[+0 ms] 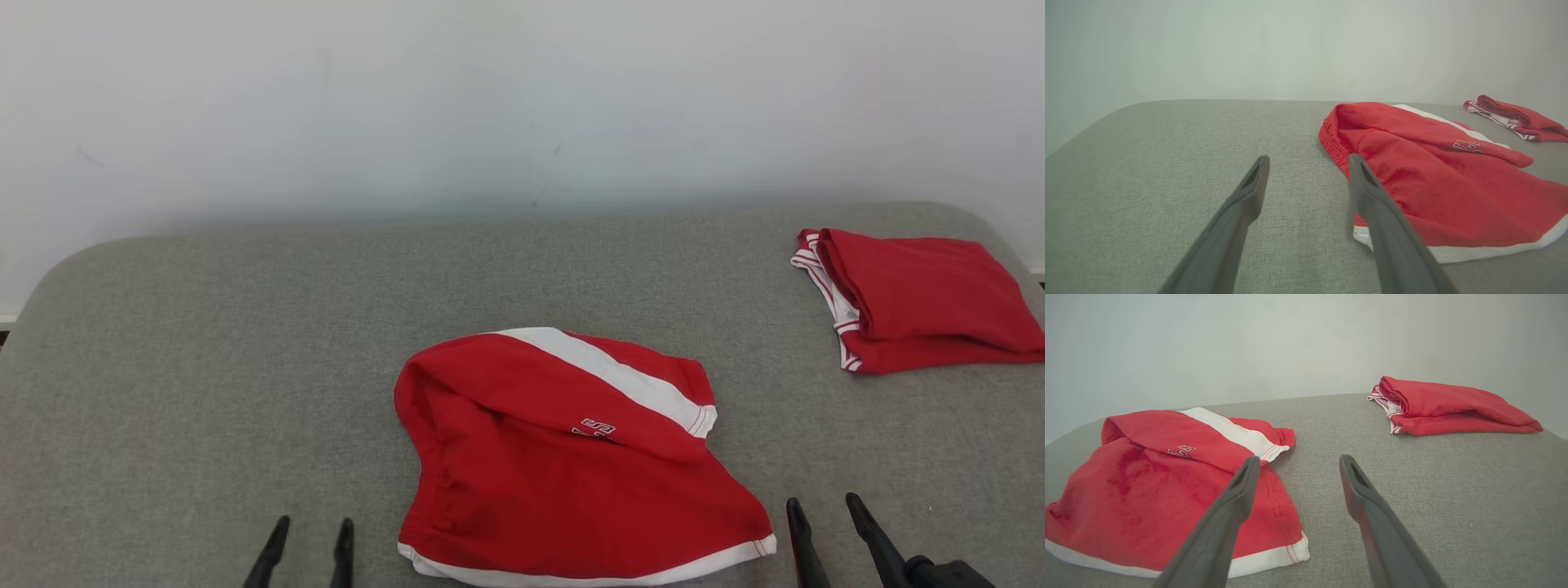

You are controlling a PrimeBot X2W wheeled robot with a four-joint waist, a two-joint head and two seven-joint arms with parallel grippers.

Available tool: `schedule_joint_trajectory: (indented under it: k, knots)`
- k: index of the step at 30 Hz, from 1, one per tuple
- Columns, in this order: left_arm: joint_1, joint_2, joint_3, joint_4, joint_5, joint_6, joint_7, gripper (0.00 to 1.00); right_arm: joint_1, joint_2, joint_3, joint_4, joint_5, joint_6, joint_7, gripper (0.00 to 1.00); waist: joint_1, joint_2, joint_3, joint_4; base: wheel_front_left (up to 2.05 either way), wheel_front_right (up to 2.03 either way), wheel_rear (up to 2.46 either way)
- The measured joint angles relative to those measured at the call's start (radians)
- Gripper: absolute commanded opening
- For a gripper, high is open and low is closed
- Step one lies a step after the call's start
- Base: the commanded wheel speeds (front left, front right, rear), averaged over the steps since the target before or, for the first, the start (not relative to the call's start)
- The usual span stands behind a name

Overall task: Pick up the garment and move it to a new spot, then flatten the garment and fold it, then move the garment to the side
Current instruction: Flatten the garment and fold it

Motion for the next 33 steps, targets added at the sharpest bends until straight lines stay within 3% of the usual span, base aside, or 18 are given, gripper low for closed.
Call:
schedule_joint_trajectory:
  k: [10,28,29,30,31,32,33]
  knots:
    - [-0.123,0.035,-0.179,0.234,-0.061,-0.007,0.000,1.00,-0.063,-0.032,0.056,0.157,0.018,0.000,0.006,1.00,0.0002,0.0000,0.040,-0.023,0.00,0.00,0.00]
    - [-0.300,0.109,-0.438,0.453,-0.199,-0.007,0.000,1.00,-0.225,-0.036,0.208,0.411,0.077,0.000,-0.006,1.00,0.0002,0.0001,0.097,-0.042,0.00,0.00,0.00]
    - [-0.303,0.109,-0.451,0.461,-0.207,-0.007,0.000,1.00,-0.231,-0.034,0.217,0.428,0.083,0.000,-0.006,0.82,0.0002,0.0000,0.097,-0.042,0.00,0.00,0.00]
    - [-0.310,0.109,-0.463,0.470,-0.222,-0.007,0.000,0.63,-0.239,-0.031,0.224,0.444,0.092,0.000,-0.006,0.31,0.0002,0.0000,0.097,-0.041,0.00,0.00,0.00]
    - [-0.316,0.109,-0.474,0.476,-0.231,-0.007,0.000,0.29,-0.248,-0.031,0.233,0.455,0.098,0.000,-0.006,0.00,0.0001,0.0001,0.097,-0.040,0.00,0.00,0.00]
    - [-0.321,0.108,-0.481,0.478,-0.239,-0.007,0.000,0.00,-0.255,-0.030,0.239,0.462,0.105,0.000,-0.007,0.00,0.0001,0.0001,0.097,-0.039,0.00,0.00,0.00]
    - [-0.326,0.108,-0.488,0.480,-0.248,-0.007,0.000,0.00,-0.261,-0.030,0.241,0.464,0.112,0.000,-0.007,0.00,0.0001,0.0001,0.097,-0.037,0.00,0.00,0.00]
